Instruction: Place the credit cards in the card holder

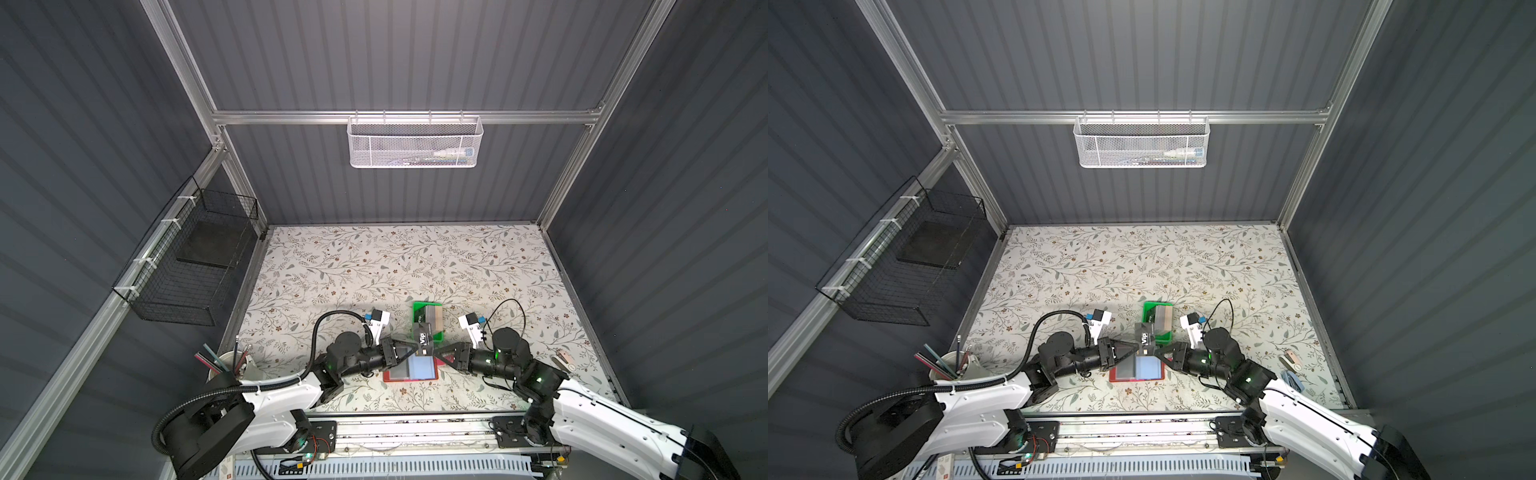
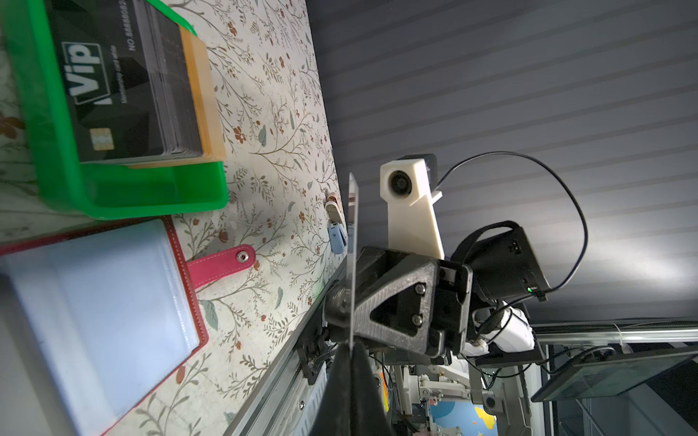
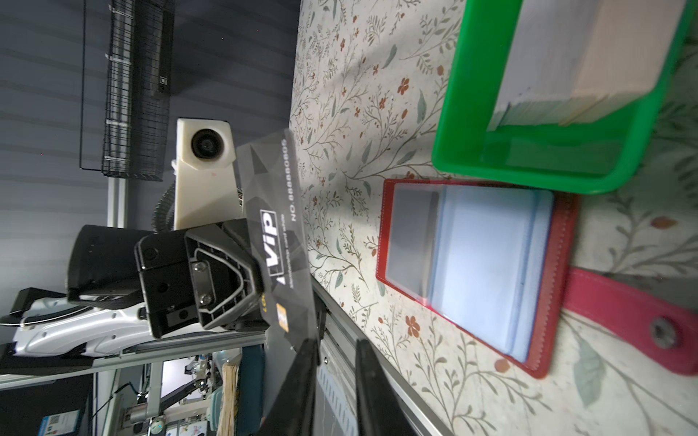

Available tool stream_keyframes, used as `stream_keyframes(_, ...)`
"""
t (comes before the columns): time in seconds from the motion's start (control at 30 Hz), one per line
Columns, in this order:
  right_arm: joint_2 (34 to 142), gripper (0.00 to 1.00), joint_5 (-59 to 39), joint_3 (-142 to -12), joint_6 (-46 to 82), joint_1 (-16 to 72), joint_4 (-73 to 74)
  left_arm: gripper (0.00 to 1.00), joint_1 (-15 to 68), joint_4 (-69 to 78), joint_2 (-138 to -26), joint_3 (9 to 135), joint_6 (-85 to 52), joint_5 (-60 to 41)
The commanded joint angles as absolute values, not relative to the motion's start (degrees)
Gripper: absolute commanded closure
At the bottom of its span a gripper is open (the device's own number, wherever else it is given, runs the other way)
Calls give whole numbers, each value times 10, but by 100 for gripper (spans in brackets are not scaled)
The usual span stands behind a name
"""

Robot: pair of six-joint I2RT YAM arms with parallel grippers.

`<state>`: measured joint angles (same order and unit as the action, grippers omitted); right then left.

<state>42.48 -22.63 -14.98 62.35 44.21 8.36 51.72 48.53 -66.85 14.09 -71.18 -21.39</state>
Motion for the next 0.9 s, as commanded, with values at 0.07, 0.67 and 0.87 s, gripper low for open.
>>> stream_keyframes(0.07, 437, 74, -159, -175, 610, 465, 21, 100, 519, 430, -637, 121, -695, -196)
stream_keyframes(0.67, 629, 76, -36, -263, 609, 520, -121, 100, 519, 188, -572, 129, -620, -166)
stream_keyframes(0.87, 689, 81, -34, -278, 601, 520, -112, 100, 519, 196, -574, 120, -621, -153)
